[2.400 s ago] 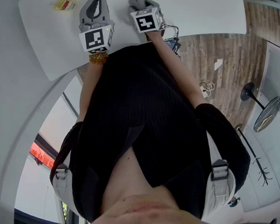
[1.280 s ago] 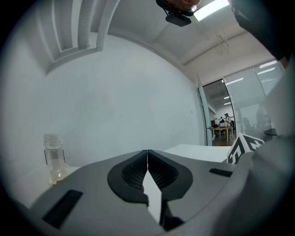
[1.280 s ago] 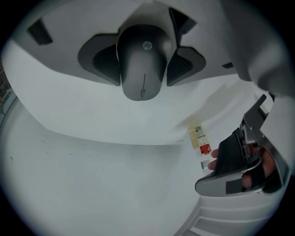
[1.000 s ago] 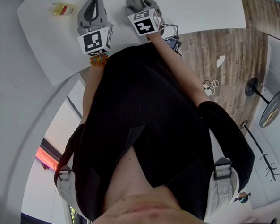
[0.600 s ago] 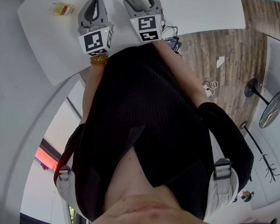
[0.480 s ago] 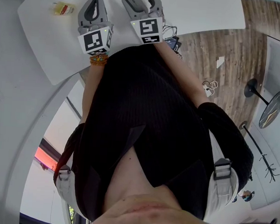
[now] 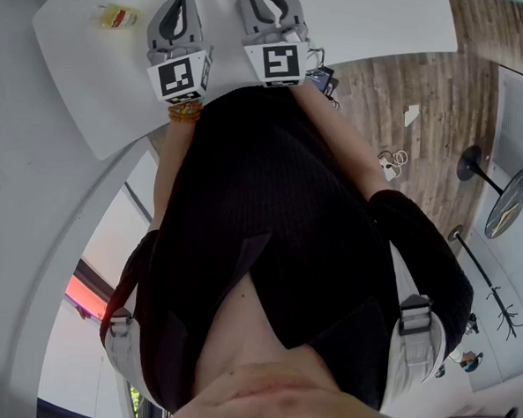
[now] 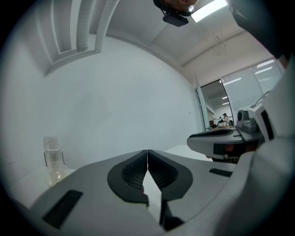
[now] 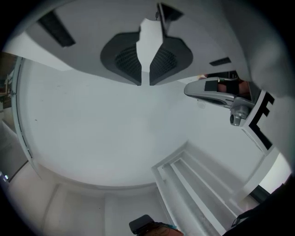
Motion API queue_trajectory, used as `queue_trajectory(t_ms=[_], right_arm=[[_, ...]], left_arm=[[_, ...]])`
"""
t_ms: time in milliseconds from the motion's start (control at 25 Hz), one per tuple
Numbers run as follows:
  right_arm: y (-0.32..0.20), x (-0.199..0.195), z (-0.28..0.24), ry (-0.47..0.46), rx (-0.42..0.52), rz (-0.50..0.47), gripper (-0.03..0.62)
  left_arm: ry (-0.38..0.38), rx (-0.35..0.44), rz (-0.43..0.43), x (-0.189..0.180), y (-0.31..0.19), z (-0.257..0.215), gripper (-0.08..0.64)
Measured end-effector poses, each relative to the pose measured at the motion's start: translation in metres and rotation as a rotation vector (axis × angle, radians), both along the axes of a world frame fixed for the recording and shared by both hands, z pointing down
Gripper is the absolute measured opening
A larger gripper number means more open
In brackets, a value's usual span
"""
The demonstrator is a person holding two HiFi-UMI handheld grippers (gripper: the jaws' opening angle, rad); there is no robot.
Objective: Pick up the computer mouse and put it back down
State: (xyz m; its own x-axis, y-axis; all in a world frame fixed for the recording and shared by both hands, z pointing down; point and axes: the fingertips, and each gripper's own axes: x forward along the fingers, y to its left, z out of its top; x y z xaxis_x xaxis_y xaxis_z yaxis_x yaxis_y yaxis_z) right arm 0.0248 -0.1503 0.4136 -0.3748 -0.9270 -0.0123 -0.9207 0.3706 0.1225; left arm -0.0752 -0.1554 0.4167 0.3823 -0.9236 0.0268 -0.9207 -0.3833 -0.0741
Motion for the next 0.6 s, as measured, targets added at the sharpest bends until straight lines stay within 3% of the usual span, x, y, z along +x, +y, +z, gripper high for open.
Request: queue_trajectory(t_ms=[320,600], right_arm=[[0.0012,0.0015,-0.0017,0.070,0.000,0.024,0.029],[0.0028,-0.0040,0.0013,0.057,-0.011,0.003,0.026]], left_arm=[[-0.008,0.005,0.004,0.0014,0.0024,-0.0029,0.014],[-0.009,0.005,0.004,0.0003,0.0033,-0.0025,0.014]])
